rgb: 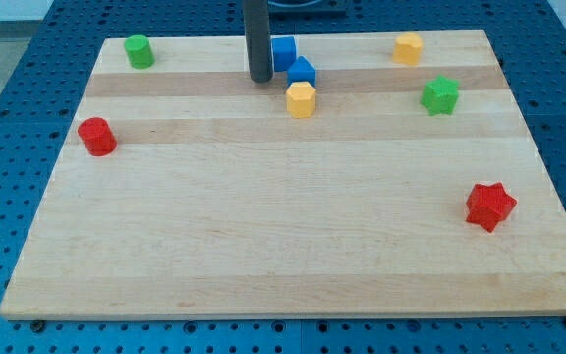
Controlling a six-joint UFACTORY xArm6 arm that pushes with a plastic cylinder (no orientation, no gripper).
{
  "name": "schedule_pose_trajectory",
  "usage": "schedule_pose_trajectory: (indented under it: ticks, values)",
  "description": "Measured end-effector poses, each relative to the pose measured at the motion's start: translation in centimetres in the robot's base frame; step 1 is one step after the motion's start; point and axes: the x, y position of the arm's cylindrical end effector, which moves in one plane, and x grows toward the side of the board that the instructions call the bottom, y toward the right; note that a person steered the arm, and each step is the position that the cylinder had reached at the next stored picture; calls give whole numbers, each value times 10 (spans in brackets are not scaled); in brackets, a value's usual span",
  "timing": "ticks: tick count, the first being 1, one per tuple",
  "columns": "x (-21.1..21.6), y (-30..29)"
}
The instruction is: Move the blue triangle to the center right side of the board
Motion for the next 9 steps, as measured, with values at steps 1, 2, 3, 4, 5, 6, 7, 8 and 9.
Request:
schedule_pose_trajectory:
  ticks: [1,2,3,4,5,6,7,8,9]
  values:
    - [0,15]
    - [0,33]
    - [0,37]
    - [0,40]
    - [-2,45]
    - [-5,67]
    - [-6,72]
    - [-6,76]
    - [-5,87]
